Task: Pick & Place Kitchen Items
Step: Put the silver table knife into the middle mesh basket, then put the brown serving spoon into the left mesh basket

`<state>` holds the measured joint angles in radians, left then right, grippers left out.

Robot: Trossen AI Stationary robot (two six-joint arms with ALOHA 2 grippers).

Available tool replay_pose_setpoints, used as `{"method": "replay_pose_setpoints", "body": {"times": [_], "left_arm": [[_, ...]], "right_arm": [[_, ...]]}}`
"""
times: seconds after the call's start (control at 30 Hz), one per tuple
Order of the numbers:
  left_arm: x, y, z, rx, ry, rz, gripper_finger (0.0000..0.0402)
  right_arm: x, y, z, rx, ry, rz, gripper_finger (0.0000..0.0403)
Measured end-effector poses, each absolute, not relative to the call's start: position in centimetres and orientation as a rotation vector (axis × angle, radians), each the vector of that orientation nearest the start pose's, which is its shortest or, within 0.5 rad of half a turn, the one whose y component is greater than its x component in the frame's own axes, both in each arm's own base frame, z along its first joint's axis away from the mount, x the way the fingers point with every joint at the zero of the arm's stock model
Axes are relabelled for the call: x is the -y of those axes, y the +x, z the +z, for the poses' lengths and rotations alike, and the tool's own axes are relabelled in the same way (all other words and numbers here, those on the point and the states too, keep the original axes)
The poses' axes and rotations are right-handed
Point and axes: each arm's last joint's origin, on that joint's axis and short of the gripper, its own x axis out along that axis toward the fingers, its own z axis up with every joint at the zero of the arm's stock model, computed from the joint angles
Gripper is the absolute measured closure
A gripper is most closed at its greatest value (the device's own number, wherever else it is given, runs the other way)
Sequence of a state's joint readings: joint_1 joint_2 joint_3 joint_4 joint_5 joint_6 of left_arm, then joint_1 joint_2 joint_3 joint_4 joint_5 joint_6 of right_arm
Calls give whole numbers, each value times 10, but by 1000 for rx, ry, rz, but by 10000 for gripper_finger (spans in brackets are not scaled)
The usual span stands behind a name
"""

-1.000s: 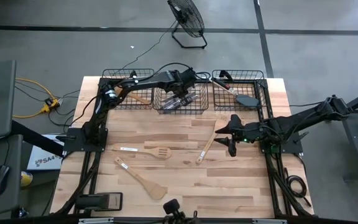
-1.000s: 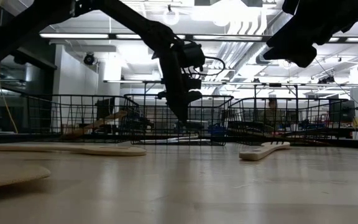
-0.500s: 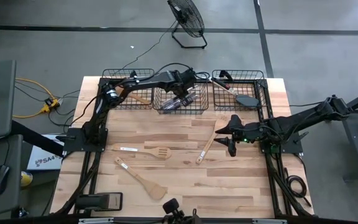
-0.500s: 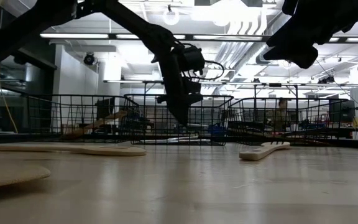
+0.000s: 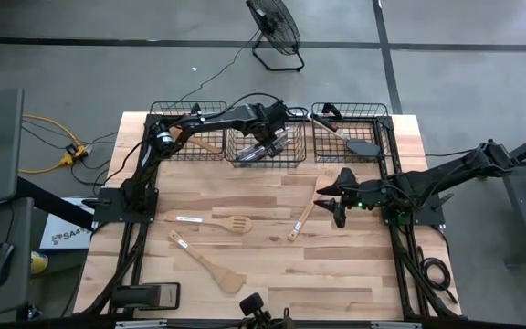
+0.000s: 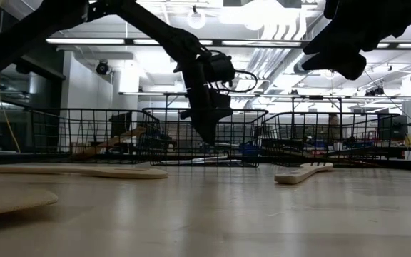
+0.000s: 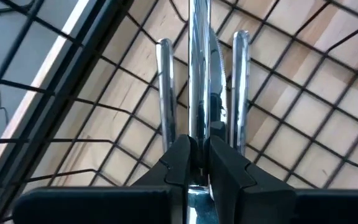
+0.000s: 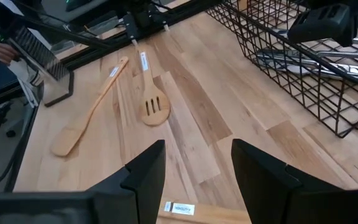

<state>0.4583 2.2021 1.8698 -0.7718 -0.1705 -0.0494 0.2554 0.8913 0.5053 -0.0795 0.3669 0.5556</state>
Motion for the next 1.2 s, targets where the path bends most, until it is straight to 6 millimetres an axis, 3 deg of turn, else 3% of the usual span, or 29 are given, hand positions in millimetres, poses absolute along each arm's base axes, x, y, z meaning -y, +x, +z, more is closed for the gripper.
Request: {"method": "replay_pose_setpoints", "body": {"times": [0.23,0.5,0.77,1.03,1.2], "left_arm": [[-212,419,207,-1108,-212,579,360],[-211,418,206,-1120,-220,586,299],[-211,417,206,-1133,-216,582,294],[-207,409,235,-1090,-179,573,293],[-201,398,267,-1030,-162,558,293]], "right_arm": [[-38,185,230,-401,399,-225,227],[-37,183,227,-431,383,-232,227],[-37,183,226,-435,386,-234,227],[-37,183,227,-429,440,-246,227],[-37,183,227,-428,443,-247,227]]}}
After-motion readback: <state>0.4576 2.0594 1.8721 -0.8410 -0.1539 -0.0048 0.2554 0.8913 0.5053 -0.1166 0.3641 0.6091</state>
